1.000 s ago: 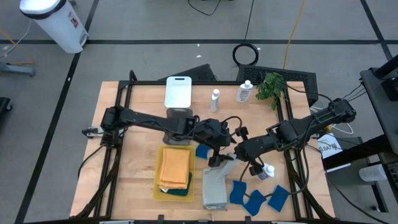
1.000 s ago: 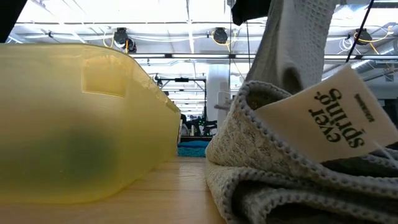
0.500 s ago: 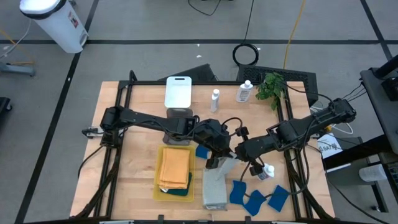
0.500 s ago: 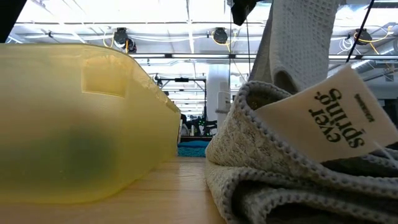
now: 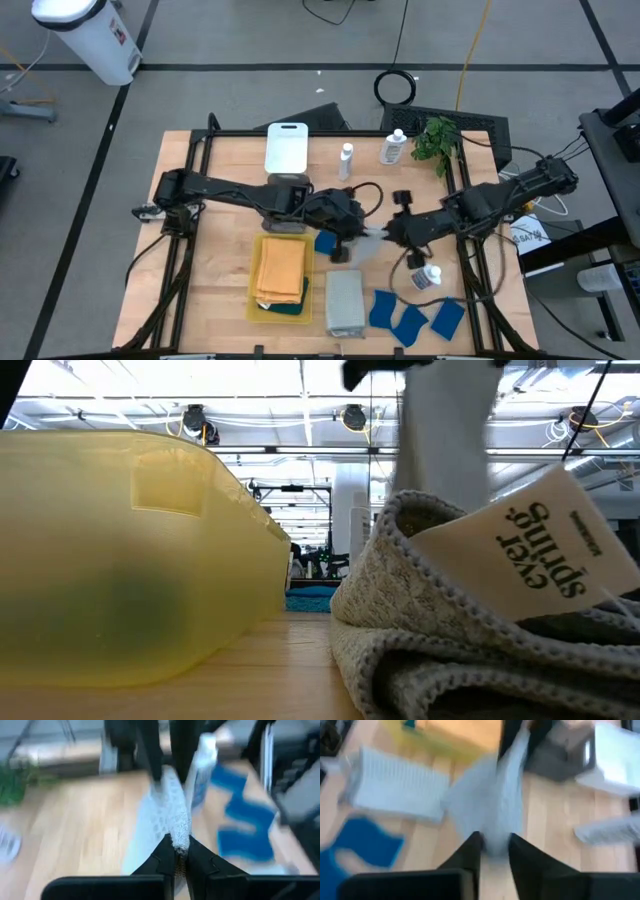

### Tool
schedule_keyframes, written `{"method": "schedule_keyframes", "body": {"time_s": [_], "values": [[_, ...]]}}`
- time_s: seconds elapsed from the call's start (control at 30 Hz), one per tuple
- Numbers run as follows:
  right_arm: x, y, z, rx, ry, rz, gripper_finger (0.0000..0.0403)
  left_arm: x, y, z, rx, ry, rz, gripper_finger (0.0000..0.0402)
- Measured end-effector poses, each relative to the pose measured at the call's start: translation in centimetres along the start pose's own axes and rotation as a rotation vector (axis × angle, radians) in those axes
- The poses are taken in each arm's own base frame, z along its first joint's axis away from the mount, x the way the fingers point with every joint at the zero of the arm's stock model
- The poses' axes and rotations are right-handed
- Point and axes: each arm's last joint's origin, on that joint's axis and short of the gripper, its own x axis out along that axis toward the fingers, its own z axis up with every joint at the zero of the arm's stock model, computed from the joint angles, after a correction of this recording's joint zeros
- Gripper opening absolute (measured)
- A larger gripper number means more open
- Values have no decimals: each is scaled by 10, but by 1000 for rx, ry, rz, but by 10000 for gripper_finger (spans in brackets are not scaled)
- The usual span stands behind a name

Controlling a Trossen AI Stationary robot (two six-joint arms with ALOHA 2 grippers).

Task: Pick & Place Kitchen Items
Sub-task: Put the gray towel into the yellow bin

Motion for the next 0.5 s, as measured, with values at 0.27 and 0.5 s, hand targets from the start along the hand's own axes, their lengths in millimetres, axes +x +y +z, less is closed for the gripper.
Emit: {"method": "schedule_keyframes", "body": {"time_s": [0.27, 0.5], "values": [[-35, -12, -15, 77, -72, -40, 187, -18, 4, 4, -1, 12, 128, 14], [-35, -18, -38, 107, -86, -160, 228, -60, 0, 23, 37, -88, 205, 14]]}}
